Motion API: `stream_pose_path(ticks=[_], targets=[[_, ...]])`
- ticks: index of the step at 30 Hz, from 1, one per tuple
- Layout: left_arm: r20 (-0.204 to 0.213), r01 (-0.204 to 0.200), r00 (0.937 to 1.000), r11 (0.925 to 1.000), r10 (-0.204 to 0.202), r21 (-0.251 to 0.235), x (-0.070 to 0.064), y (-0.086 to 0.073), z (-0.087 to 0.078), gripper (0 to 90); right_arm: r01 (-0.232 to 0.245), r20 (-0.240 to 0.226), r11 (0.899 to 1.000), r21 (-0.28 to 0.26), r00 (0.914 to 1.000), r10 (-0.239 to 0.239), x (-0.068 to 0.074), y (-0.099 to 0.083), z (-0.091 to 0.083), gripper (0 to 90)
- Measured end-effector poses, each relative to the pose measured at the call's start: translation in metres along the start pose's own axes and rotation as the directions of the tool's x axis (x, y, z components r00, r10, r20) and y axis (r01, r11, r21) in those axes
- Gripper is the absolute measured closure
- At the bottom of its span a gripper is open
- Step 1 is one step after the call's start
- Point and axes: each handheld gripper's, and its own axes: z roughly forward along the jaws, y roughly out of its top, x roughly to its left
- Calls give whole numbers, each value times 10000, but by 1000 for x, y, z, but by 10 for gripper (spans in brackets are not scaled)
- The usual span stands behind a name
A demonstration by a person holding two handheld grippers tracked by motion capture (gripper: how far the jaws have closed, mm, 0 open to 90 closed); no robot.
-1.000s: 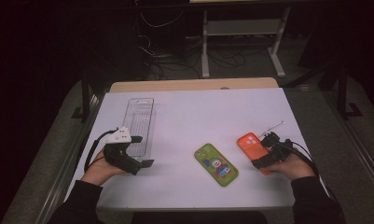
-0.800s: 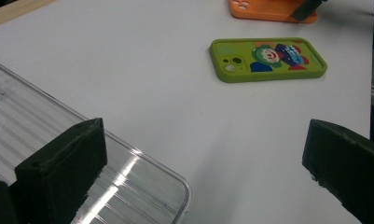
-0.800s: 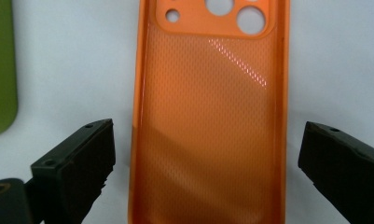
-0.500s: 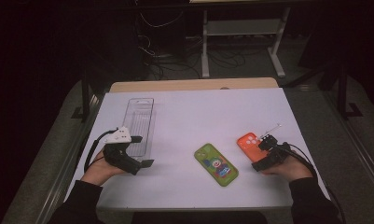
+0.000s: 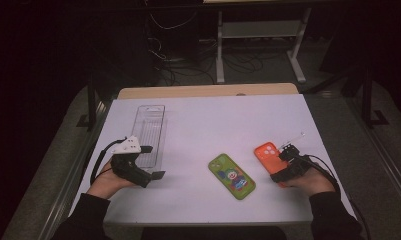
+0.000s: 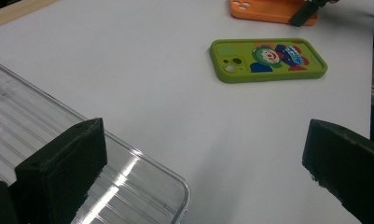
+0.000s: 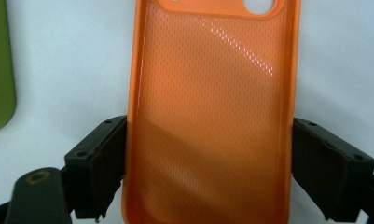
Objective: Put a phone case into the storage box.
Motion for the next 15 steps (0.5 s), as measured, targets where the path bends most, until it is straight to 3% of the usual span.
stream_pose_path(ticks=[8,15], targets=[[-42,-71,10000,10000,71,31,0,0,-1,0,-132,-6,9999,-107,9999,132,0,-1,0,156],[-44,-43,10000,10000,43,2,1,1,-1,0,44,-129,9999,-153,9999,-46,-2,-1,-2,156]])
